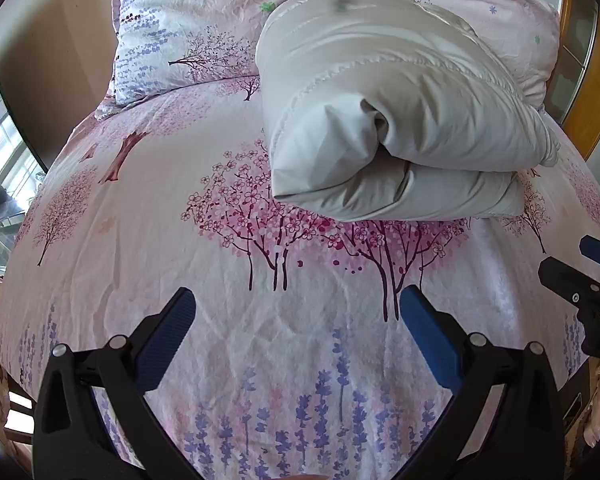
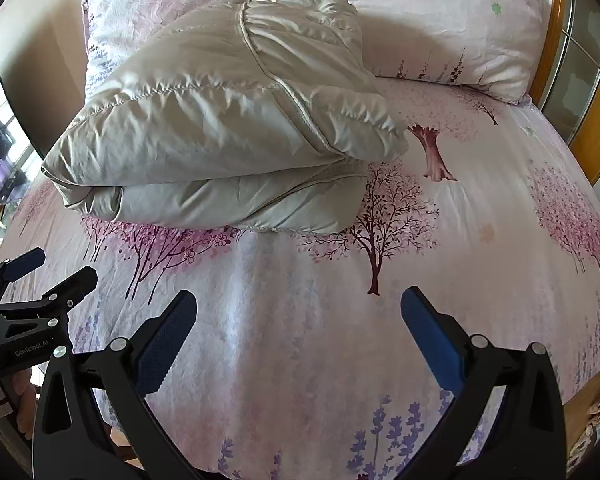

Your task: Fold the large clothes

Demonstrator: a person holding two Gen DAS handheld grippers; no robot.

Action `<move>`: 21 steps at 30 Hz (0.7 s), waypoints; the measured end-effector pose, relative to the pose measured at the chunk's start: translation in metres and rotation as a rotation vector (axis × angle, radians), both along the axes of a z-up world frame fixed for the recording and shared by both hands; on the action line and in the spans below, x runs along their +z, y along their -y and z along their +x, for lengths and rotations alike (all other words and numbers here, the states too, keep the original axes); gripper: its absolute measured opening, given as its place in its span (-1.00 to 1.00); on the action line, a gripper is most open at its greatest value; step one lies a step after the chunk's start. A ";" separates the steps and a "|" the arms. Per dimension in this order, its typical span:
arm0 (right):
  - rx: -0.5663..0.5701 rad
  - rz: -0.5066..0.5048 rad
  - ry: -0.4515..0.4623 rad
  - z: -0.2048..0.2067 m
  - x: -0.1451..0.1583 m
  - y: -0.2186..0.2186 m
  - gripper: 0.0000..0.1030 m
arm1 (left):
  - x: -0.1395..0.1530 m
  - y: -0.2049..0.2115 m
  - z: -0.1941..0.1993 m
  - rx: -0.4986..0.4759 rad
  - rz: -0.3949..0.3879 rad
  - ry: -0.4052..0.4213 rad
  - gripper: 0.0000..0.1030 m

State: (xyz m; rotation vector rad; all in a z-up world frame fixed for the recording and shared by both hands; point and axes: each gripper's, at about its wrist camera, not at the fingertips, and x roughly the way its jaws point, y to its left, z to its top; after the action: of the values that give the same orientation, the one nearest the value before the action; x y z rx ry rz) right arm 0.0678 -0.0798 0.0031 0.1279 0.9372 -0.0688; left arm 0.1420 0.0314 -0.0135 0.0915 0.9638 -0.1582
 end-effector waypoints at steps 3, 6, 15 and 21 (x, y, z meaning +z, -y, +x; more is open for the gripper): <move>-0.002 0.001 -0.002 0.000 0.000 -0.001 0.97 | 0.000 0.000 -0.001 0.001 0.000 0.001 0.96; -0.004 0.002 -0.003 0.000 -0.001 -0.001 0.97 | 0.000 0.000 0.000 0.001 -0.001 0.000 0.96; -0.004 0.004 -0.002 0.001 -0.001 -0.001 0.97 | -0.001 0.001 0.002 0.001 -0.006 -0.005 0.96; -0.006 0.005 -0.004 0.001 -0.002 -0.001 0.97 | -0.002 0.000 0.003 0.001 -0.006 -0.008 0.96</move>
State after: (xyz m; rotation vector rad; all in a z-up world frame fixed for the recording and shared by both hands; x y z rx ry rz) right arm 0.0687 -0.0785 0.0013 0.1347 0.9413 -0.0721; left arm 0.1449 0.0311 -0.0151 0.0845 0.9714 -0.1604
